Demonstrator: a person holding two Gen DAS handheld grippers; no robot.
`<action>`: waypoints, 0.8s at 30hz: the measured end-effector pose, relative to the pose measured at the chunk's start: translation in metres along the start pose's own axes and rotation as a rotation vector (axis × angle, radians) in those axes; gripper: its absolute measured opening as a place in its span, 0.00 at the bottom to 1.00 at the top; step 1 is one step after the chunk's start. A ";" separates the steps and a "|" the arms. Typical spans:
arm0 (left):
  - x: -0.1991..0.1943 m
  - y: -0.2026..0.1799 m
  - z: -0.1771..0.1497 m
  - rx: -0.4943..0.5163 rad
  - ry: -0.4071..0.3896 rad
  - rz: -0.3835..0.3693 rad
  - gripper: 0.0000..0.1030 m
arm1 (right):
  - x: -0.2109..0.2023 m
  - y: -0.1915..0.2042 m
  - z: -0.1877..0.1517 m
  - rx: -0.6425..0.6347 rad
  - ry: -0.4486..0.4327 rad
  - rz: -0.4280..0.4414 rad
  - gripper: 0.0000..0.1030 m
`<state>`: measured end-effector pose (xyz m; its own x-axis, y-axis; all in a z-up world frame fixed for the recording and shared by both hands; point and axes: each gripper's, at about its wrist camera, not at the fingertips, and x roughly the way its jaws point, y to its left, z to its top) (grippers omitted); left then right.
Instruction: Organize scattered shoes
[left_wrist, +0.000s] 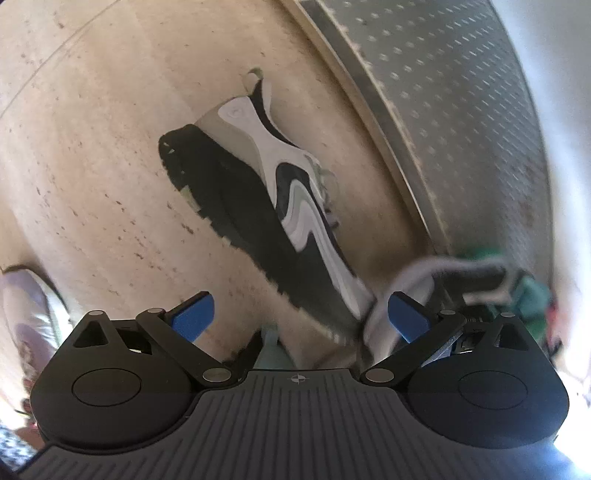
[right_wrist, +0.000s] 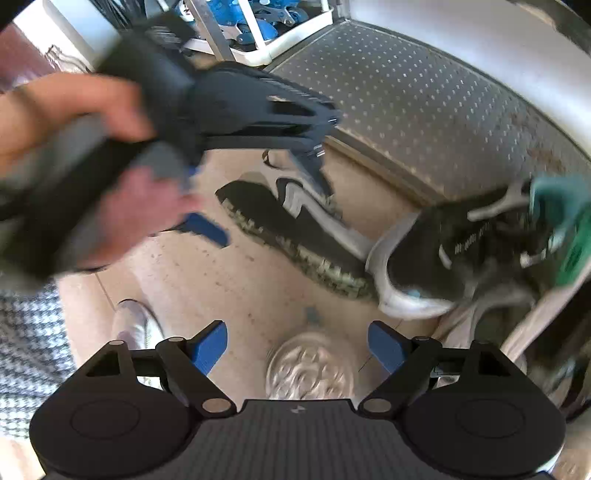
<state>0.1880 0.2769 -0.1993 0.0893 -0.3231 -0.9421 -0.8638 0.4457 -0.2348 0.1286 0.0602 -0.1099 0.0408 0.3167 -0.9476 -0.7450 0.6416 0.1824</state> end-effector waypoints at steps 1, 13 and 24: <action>0.006 -0.002 0.000 -0.022 -0.006 0.005 0.99 | -0.001 0.000 -0.004 0.000 0.000 0.005 0.83; 0.063 -0.011 0.007 0.000 -0.005 0.060 0.74 | -0.021 -0.014 -0.025 0.106 -0.034 0.035 0.87; -0.055 0.016 0.022 0.552 -0.072 -0.239 0.65 | -0.026 0.001 -0.023 0.158 -0.066 0.064 0.87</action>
<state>0.1806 0.3205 -0.1560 0.2993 -0.4186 -0.8575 -0.4329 0.7413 -0.5129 0.1117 0.0366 -0.0907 0.0443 0.4021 -0.9145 -0.6338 0.7189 0.2854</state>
